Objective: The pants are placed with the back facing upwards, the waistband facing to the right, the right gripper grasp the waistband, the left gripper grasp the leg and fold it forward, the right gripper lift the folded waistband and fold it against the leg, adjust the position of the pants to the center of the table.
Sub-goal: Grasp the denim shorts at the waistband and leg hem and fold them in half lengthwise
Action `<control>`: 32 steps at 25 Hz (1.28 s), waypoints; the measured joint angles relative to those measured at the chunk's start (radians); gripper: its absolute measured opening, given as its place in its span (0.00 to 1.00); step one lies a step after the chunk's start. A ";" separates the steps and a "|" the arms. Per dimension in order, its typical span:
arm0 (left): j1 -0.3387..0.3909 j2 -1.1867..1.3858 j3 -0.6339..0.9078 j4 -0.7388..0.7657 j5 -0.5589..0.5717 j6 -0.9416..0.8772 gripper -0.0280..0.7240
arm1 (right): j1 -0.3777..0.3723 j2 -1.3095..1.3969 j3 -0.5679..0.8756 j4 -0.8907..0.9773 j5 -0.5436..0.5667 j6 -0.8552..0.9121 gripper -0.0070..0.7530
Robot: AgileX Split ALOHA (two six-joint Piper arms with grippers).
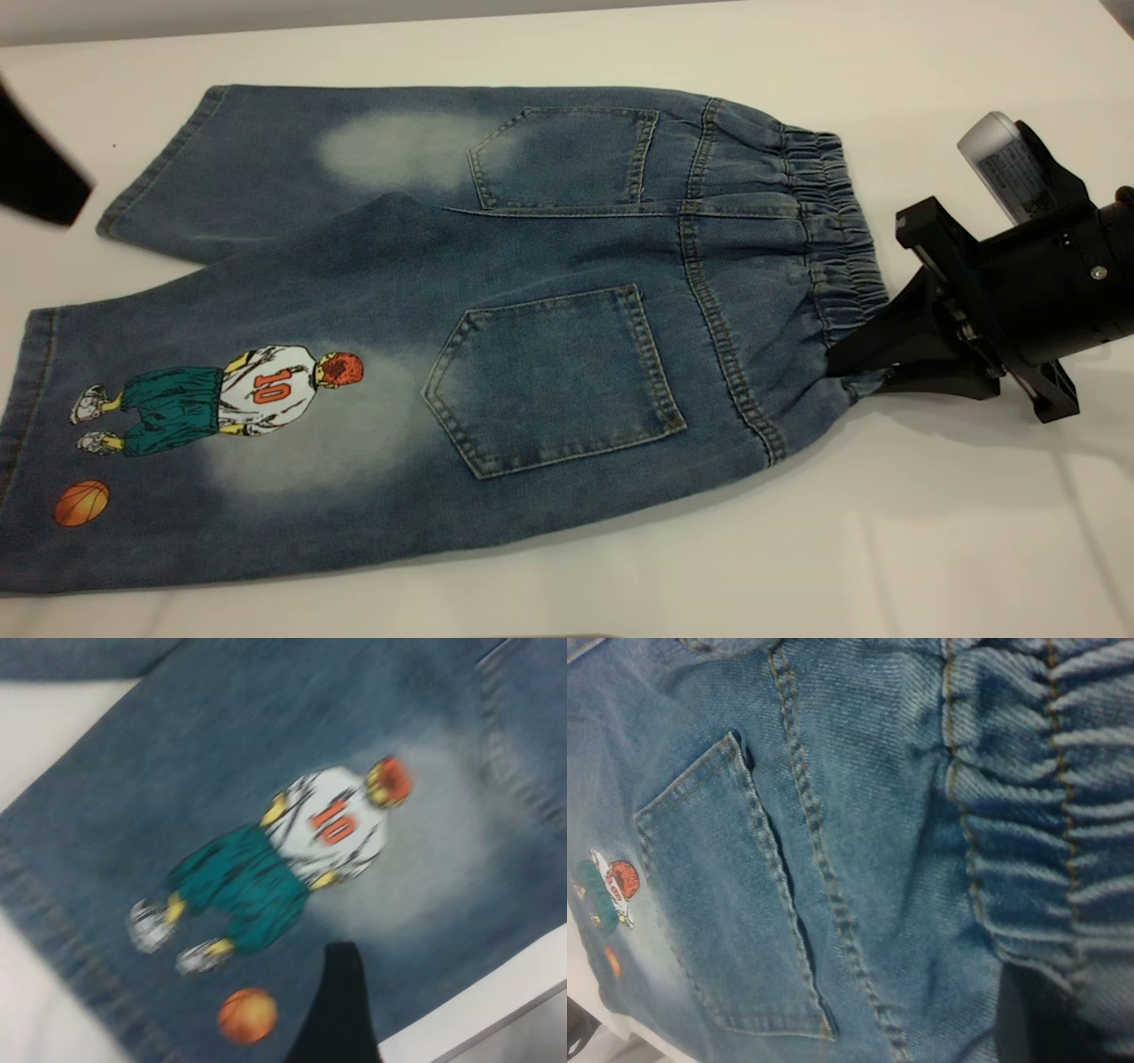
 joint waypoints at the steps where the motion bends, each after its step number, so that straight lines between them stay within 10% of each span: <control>1: 0.000 0.000 0.006 0.047 -0.002 -0.004 0.80 | 0.000 0.000 0.000 0.000 0.004 0.000 0.06; 16: 0.000 0.013 0.313 0.490 -0.262 -0.024 0.79 | 0.000 0.000 0.000 0.000 0.074 -0.003 0.06; 32: 0.000 0.369 0.313 0.532 -0.490 -0.069 0.75 | 0.000 0.000 0.000 0.000 0.081 -0.023 0.06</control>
